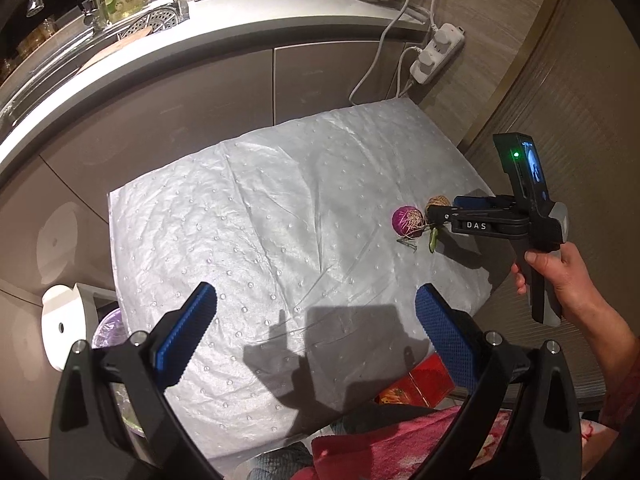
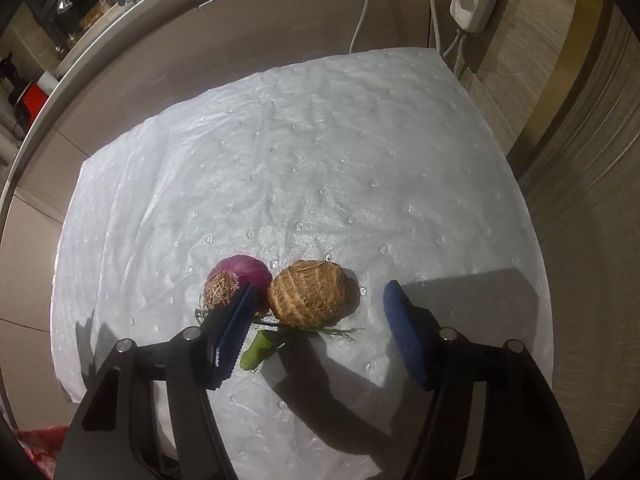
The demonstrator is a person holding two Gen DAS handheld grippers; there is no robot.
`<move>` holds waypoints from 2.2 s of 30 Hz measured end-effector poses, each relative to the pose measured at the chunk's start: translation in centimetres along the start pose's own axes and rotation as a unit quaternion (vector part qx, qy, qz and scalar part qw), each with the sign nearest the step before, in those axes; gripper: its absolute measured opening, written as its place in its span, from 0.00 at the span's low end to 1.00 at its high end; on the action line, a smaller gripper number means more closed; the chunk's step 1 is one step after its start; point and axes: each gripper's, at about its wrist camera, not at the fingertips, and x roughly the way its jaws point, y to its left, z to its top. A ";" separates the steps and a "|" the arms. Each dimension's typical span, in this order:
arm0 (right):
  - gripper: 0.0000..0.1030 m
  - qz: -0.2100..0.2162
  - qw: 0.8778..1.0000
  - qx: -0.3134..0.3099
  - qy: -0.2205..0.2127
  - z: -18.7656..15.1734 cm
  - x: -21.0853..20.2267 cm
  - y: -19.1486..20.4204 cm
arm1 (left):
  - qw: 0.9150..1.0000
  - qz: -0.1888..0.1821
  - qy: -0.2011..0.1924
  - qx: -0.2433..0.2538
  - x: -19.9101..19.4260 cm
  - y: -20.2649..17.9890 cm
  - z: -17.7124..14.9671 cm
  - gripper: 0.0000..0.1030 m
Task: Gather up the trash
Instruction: 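Grasp the red onion with the left tool while the right tool grasps the brown taro, then carry the onion to the bin and drop it with the left tool while the right tool carries the taro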
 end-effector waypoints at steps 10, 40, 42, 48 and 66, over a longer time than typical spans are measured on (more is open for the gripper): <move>0.44 0.047 0.999 0.027 -0.005 -0.3 -0.8 -1.1 | 0.999 -0.036 0.019 -0.003 4.4 -2.7 2.9 0.92; 0.44 0.057 0.987 0.119 -0.092 -4.1 -10.1 -7.3 | 0.988 -0.005 0.089 0.124 19.5 -12.9 5.7 0.40; 0.44 0.058 0.987 0.117 -0.091 -4.0 -10.0 -7.1 | 0.989 -0.016 0.096 0.113 19.3 -12.5 5.7 0.38; 0.44 0.063 0.988 0.104 -0.090 -3.5 -10.0 -6.1 | 0.991 -0.027 0.093 0.097 18.3 -11.1 5.8 0.37; 0.44 0.115 0.990 -0.032 -0.069 -0.8 -9.8 7.2 | 0.999 0.022 -0.005 -0.039 2.3 6.2 -0.4 0.37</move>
